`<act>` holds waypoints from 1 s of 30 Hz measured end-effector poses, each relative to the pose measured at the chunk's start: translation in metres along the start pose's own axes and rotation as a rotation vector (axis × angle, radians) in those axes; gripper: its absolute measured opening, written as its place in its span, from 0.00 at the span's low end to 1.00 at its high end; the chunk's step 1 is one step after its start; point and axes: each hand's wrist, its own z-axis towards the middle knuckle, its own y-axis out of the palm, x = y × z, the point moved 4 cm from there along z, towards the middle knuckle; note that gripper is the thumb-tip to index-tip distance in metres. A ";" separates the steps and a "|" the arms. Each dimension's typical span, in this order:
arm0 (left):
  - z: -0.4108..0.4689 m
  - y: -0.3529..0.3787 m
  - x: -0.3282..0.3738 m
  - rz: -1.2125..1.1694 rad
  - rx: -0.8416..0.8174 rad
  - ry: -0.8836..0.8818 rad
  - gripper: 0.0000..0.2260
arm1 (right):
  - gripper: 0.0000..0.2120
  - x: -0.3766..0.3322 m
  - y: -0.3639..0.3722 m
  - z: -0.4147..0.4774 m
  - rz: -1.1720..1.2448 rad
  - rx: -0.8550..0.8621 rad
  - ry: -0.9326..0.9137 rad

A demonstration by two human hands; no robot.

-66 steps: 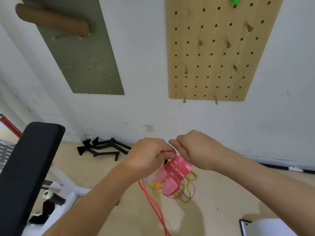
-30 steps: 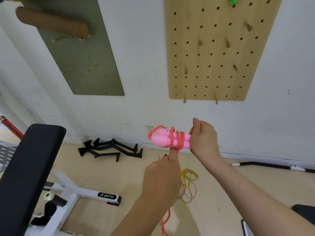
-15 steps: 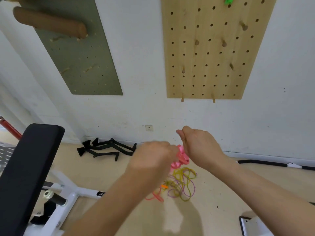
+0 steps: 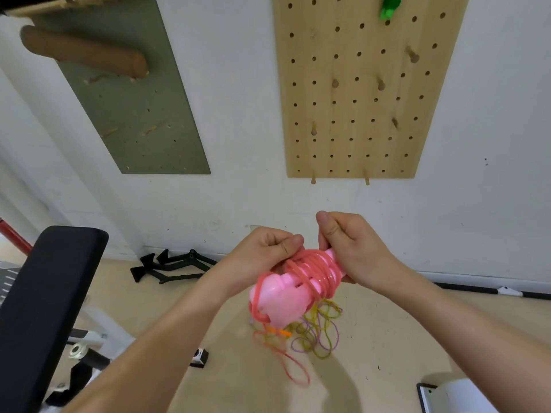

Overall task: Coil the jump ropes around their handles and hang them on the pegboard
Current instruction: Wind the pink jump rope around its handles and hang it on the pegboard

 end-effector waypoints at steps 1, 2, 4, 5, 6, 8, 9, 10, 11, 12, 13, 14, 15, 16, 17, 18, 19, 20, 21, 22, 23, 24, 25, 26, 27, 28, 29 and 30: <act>0.001 0.001 -0.002 -0.050 0.025 -0.006 0.15 | 0.23 0.000 0.002 -0.001 0.039 -0.006 0.024; 0.001 0.002 -0.003 -0.089 0.048 -0.016 0.15 | 0.23 0.001 0.003 -0.002 0.073 -0.004 0.045; 0.000 0.003 -0.009 -0.084 0.123 -0.051 0.12 | 0.23 0.001 0.003 -0.001 0.153 0.020 0.076; -0.001 0.004 -0.017 -0.091 0.174 -0.085 0.12 | 0.23 0.001 0.002 0.001 0.202 0.046 0.092; -0.004 0.007 -0.025 -0.196 0.227 -0.139 0.10 | 0.24 0.001 0.000 0.002 0.252 0.085 0.112; -0.008 0.018 -0.044 -0.476 0.244 -0.161 0.05 | 0.24 0.003 -0.004 0.006 0.290 0.178 0.141; -0.009 0.026 -0.052 -0.509 0.236 -0.150 0.04 | 0.24 0.006 -0.005 0.008 0.270 0.219 0.148; -0.010 0.035 -0.057 -0.492 0.241 -0.151 0.02 | 0.23 0.011 -0.005 0.010 0.235 0.262 0.155; -0.012 0.042 -0.062 -0.448 0.259 -0.157 0.05 | 0.23 0.018 -0.006 0.012 0.190 0.305 0.166; -0.015 0.051 -0.063 -0.419 0.278 -0.165 0.09 | 0.23 0.024 -0.007 0.014 0.119 0.355 0.170; -0.017 0.057 -0.066 -0.364 0.317 -0.167 0.10 | 0.23 0.031 -0.010 0.016 0.023 0.408 0.160; -0.019 0.062 -0.069 -0.294 0.338 -0.168 0.10 | 0.22 0.036 -0.013 0.017 -0.084 0.454 0.145; -0.021 0.066 -0.068 -0.174 0.356 -0.153 0.09 | 0.22 0.040 -0.016 0.018 -0.180 0.488 0.134; -0.024 0.068 -0.065 -0.009 0.362 -0.117 0.08 | 0.21 0.042 -0.017 0.018 -0.253 0.510 0.126; -0.025 0.069 -0.061 0.225 0.367 -0.059 0.07 | 0.20 0.044 -0.017 0.018 -0.310 0.521 0.114; -0.026 0.071 -0.057 0.504 0.337 -0.023 0.07 | 0.19 0.044 -0.016 0.018 -0.361 0.521 0.101; -0.027 0.071 -0.053 0.765 0.318 -0.017 0.08 | 0.18 0.043 -0.014 0.018 -0.408 0.511 0.088; -0.029 0.071 -0.045 0.994 0.300 -0.036 0.09 | 0.17 0.042 -0.011 0.018 -0.452 0.491 0.072; -0.029 0.071 -0.040 1.169 0.274 -0.070 0.13 | 0.16 0.040 -0.007 0.018 -0.493 0.466 0.047; -0.029 0.071 -0.037 1.317 0.220 -0.100 0.18 | 0.14 0.039 -0.003 0.018 -0.534 0.438 0.019; -0.029 0.071 -0.035 1.405 0.200 -0.065 0.22 | 0.13 0.037 0.000 0.017 -0.579 0.409 -0.004; -0.031 0.071 -0.033 1.464 0.226 0.014 0.22 | 0.13 0.037 0.003 0.017 -0.626 0.377 -0.014; -0.032 0.071 -0.030 1.516 0.245 0.091 0.20 | 0.13 0.038 0.005 0.017 -0.674 0.341 -0.010; -0.034 0.070 -0.026 1.554 0.265 0.155 0.18 | 0.13 0.038 0.007 0.017 -0.728 0.299 0.005; -0.036 0.068 -0.021 1.586 0.257 0.204 0.16 | 0.15 0.038 0.008 0.017 -0.793 0.254 0.014; -0.038 0.064 -0.014 1.611 0.242 0.255 0.15 | 0.16 0.039 0.010 0.016 -0.859 0.206 0.014; -0.039 0.060 -0.009 1.621 0.238 0.297 0.16 | 0.18 0.038 0.013 0.016 -0.910 0.157 0.007; -0.039 0.054 -0.005 1.612 0.264 0.369 0.15 | 0.18 0.038 0.015 0.015 -0.942 0.106 0.000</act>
